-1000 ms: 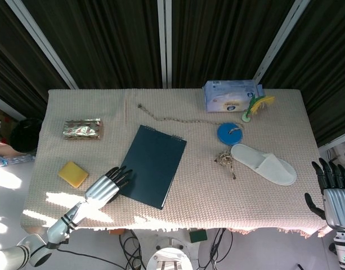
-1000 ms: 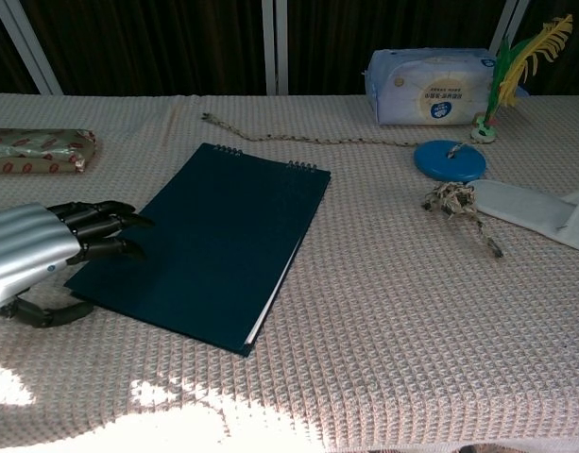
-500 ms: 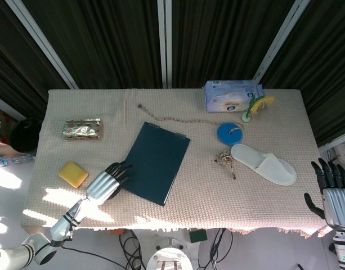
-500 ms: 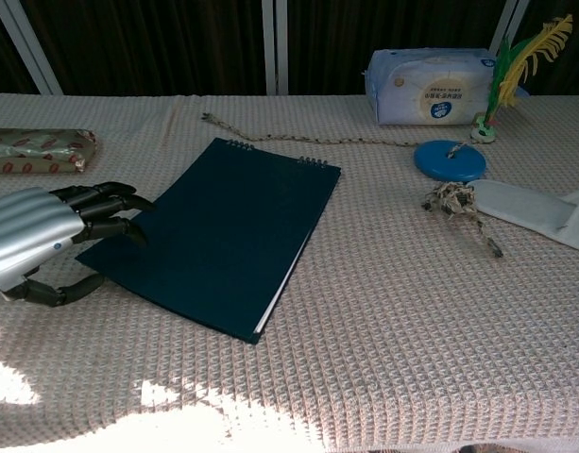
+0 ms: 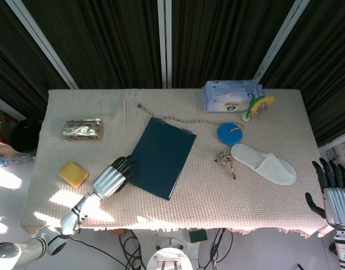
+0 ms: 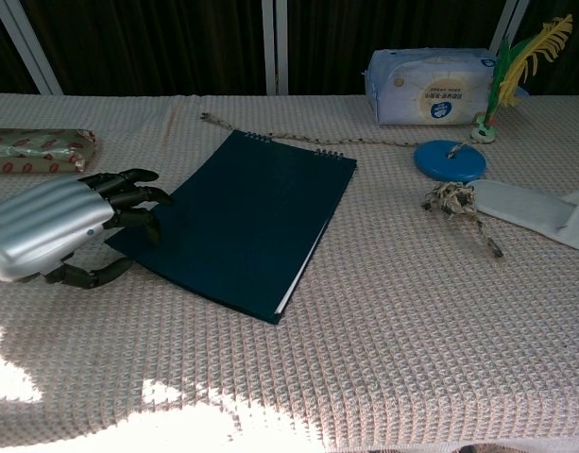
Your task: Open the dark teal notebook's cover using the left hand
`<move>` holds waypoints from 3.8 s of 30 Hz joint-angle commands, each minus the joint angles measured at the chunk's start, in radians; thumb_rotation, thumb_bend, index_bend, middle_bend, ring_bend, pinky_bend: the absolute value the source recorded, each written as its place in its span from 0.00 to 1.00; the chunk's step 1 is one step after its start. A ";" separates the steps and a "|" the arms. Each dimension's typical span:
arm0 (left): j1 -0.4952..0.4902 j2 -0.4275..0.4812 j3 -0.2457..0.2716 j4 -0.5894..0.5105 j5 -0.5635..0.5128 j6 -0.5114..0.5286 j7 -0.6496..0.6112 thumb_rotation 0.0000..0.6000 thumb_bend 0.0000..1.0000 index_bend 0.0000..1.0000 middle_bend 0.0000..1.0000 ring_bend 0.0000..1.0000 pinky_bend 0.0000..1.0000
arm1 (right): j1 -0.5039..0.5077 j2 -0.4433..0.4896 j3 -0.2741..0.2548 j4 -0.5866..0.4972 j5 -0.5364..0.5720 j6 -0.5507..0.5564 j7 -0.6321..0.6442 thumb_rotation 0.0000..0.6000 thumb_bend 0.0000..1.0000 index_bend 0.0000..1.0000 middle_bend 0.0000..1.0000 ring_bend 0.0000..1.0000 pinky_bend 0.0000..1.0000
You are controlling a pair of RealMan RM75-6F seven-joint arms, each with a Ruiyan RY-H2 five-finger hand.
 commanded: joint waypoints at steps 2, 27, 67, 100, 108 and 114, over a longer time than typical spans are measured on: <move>-0.016 -0.089 -0.020 0.122 -0.005 0.046 -0.081 1.00 0.34 0.40 0.17 0.04 0.18 | 0.001 0.000 0.003 0.005 0.008 -0.005 0.006 1.00 0.34 0.00 0.00 0.00 0.00; -0.063 -0.315 -0.048 0.484 -0.057 0.210 -0.337 1.00 0.45 0.75 0.42 0.17 0.21 | 0.009 0.007 0.011 0.021 0.032 -0.023 0.037 1.00 0.34 0.00 0.00 0.00 0.00; 0.157 0.496 0.018 -0.727 0.065 0.385 -0.099 1.00 0.51 0.80 0.48 0.20 0.22 | -0.004 -0.018 -0.016 0.028 -0.030 0.014 0.009 1.00 0.34 0.00 0.00 0.00 0.00; -0.619 0.221 -0.586 0.099 -0.907 -0.623 0.255 0.86 0.25 0.10 0.15 0.08 0.16 | 0.063 -0.016 0.049 0.060 0.147 -0.136 0.044 1.00 0.34 0.00 0.00 0.00 0.00; -0.513 0.304 -0.519 -0.042 -0.770 -0.475 0.140 0.00 0.15 0.00 0.02 0.01 0.12 | 0.058 -0.024 0.043 0.081 0.125 -0.115 0.070 1.00 0.34 0.00 0.00 0.00 0.00; -0.304 0.486 -0.420 -0.447 -0.613 -0.201 0.139 0.03 0.17 0.00 0.02 0.00 0.12 | 0.048 -0.031 0.036 0.113 0.104 -0.092 0.109 1.00 0.34 0.00 0.00 0.00 0.00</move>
